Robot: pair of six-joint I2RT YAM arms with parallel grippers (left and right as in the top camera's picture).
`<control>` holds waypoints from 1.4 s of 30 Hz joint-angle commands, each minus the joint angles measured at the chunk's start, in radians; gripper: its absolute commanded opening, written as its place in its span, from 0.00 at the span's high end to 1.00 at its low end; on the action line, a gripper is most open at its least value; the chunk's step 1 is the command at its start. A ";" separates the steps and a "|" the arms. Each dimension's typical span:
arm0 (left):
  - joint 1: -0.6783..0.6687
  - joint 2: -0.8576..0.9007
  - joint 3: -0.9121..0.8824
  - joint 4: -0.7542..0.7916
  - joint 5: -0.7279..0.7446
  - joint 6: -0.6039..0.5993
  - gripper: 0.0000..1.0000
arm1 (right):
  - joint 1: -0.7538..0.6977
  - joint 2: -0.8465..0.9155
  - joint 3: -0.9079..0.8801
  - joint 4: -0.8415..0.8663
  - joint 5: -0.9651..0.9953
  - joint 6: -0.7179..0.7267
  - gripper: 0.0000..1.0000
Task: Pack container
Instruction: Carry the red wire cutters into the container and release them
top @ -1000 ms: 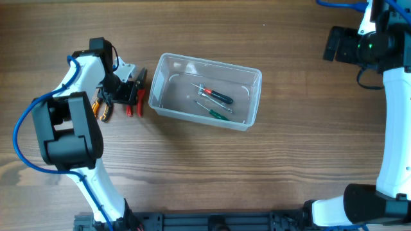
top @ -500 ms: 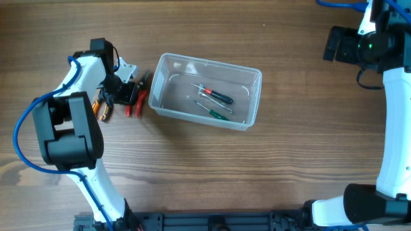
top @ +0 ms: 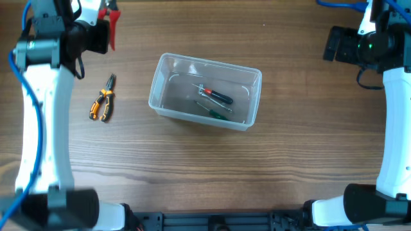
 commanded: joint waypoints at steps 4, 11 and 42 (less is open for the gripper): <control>-0.208 -0.023 0.009 -0.060 0.240 0.244 0.96 | 0.000 0.003 0.003 0.000 0.014 -0.011 0.00; -0.438 0.096 0.009 -0.109 0.245 0.446 0.96 | 0.000 0.003 0.003 0.000 0.014 -0.011 0.00; -0.464 0.532 0.065 -0.162 0.087 0.452 0.63 | 0.000 0.003 0.003 0.000 0.014 -0.011 0.00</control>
